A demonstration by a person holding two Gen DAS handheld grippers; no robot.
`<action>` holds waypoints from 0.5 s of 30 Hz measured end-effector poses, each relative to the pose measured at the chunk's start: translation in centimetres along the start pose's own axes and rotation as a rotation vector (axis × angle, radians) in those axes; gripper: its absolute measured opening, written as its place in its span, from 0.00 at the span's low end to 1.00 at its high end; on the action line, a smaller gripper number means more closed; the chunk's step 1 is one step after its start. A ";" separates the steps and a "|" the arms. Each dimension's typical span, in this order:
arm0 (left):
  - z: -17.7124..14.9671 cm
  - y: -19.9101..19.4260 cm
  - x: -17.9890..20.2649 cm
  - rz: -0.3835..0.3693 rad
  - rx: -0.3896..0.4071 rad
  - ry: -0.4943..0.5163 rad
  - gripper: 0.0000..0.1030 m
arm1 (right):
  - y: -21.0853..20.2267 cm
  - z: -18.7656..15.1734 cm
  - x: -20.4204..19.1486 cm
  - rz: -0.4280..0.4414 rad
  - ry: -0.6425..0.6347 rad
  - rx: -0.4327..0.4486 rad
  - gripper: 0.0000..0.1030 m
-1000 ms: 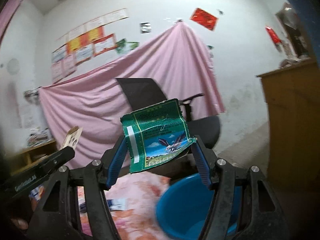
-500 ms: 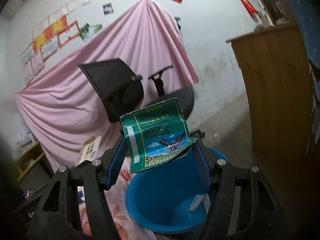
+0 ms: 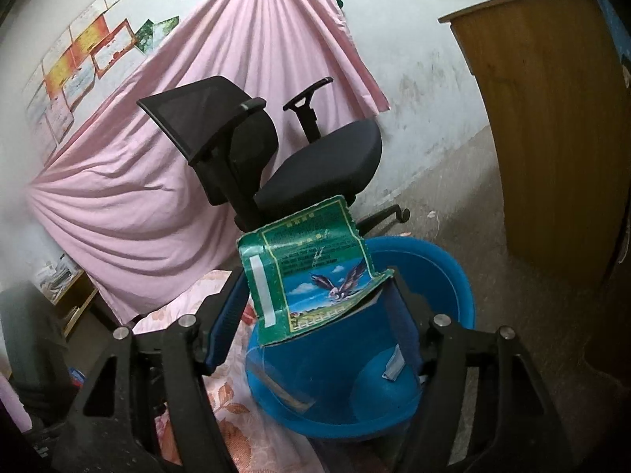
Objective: Collect trash
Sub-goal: 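Carry the phone case and wrapper over the blue basin and release both, then move both tools back over the remaining items on the bed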
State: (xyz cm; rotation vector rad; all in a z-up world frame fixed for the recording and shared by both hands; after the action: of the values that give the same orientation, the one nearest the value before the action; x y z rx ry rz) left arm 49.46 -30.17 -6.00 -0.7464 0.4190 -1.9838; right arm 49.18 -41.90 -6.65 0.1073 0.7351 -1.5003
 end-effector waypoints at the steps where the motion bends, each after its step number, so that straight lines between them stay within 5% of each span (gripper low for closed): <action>1: 0.1 -0.3 -0.3 0.005 0.005 -0.004 0.51 | 0.1 -0.1 0.1 0.001 0.003 -0.006 0.92; 11: 1.3 -4.6 -2.7 0.064 0.113 -0.009 0.57 | -0.4 -0.1 -1.8 0.032 -0.058 0.017 1.00; 15: 2.0 -7.0 -3.7 0.097 0.180 0.003 0.71 | -1.2 0.1 -4.0 0.069 -0.117 0.061 1.00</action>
State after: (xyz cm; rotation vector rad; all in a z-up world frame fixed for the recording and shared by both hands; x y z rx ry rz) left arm 47.57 -23.44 -1.78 -0.5985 0.2691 -1.9023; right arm 48.54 -38.66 -4.11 0.0891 0.5860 -1.4504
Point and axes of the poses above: each gripper's, at about its wrist camera, not at the fingertips, and y roughly the way its jaws point, x to its right, z to its top, the point moved 10 cm from there along y, roughly the way its jaws point, and after that the axes turned 3 degrees about x, right-handed, at the moved point
